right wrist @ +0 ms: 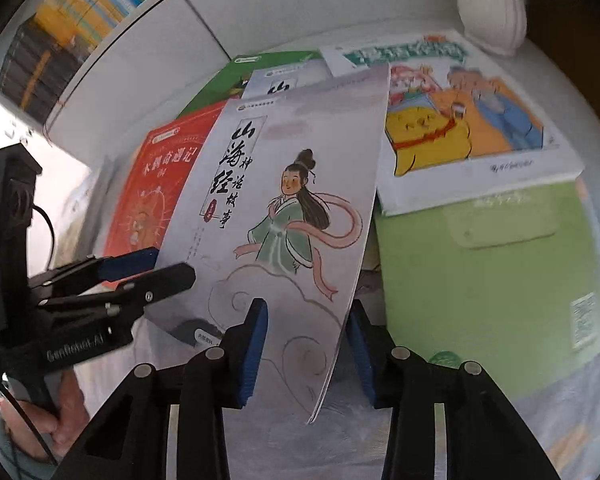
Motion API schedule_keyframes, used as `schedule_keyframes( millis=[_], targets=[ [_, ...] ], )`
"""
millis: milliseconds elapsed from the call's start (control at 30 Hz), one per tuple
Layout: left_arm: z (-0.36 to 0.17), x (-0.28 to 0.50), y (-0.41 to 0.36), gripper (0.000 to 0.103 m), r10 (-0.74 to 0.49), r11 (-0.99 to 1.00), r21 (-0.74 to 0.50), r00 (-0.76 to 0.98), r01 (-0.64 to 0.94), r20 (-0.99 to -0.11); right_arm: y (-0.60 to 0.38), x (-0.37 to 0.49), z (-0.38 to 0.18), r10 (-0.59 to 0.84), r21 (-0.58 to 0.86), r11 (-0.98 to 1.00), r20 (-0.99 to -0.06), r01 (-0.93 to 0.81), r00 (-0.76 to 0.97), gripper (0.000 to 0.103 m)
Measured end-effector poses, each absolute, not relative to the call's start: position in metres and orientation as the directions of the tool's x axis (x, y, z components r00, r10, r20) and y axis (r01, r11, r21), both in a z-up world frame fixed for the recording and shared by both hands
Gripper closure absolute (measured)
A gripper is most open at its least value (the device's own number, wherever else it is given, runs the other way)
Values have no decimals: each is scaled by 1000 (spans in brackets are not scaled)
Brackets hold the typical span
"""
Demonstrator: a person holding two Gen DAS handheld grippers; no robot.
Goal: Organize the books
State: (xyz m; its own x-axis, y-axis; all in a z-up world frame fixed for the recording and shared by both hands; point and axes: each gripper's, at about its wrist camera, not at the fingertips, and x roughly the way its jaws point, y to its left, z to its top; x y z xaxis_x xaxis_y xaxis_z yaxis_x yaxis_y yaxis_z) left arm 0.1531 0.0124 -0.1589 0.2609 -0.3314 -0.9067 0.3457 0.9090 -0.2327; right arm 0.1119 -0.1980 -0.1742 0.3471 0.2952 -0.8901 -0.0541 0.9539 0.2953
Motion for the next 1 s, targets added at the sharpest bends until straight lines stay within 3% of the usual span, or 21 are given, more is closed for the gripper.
schedule_keyframes(
  millis=[333, 433, 700, 767, 867, 1000],
  targets=[
    [-163, 38, 24, 52, -413, 879, -344, 164, 329, -896, -200, 29, -180, 289, 255, 952, -928, -167, 234, 61],
    [-178, 24, 28, 55, -376, 904, -323, 162, 279, -912, -212, -1, -190, 299, 272, 951, -927, -144, 228, 62],
    [-180, 26, 30, 53, -440, 893, -401, 208, 203, -874, -221, -28, -189, 305, 267, 949, -915, -169, 265, 69],
    [-170, 26, 32, 53, -495, 867, -460, 236, 191, -836, -216, -27, -193, 302, 260, 950, -909, -174, 287, 69],
    [-134, 21, 37, 53, -666, 746, -632, 270, 212, -695, -227, -28, -194, 336, 307, 941, -892, -141, 302, 69],
    [-134, 27, 16, 53, -658, 753, -608, 281, 250, -699, -246, -27, -198, 439, 432, 897, -850, -93, 292, 68]
  ],
)
